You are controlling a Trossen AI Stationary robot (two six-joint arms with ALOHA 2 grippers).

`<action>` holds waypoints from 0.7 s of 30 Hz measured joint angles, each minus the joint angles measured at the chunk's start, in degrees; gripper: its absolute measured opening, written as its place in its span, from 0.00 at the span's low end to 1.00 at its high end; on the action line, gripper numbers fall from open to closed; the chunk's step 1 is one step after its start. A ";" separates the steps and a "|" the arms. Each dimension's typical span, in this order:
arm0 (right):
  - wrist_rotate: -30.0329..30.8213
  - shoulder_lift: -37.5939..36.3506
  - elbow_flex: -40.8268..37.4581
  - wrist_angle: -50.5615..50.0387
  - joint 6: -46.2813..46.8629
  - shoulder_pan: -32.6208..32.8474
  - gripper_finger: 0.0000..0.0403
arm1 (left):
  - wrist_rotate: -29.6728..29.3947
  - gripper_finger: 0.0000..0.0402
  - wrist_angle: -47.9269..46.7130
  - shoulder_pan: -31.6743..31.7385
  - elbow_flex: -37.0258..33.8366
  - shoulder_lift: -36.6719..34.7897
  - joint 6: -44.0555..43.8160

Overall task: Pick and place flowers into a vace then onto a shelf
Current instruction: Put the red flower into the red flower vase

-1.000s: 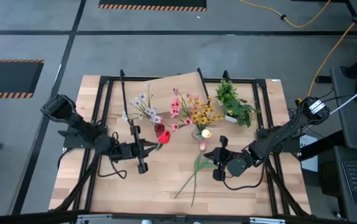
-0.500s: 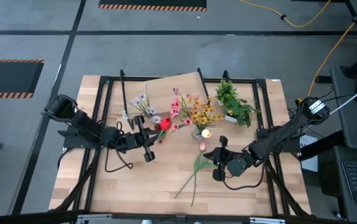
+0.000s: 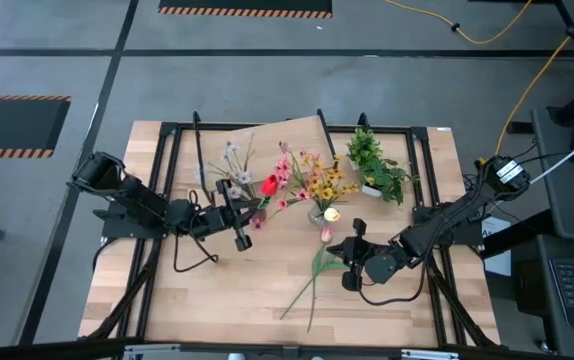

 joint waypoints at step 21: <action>0.00 0.00 0.00 -0.07 -0.02 0.02 0.05 | -7.15 0.01 0.07 -3.93 -0.61 0.02 3.09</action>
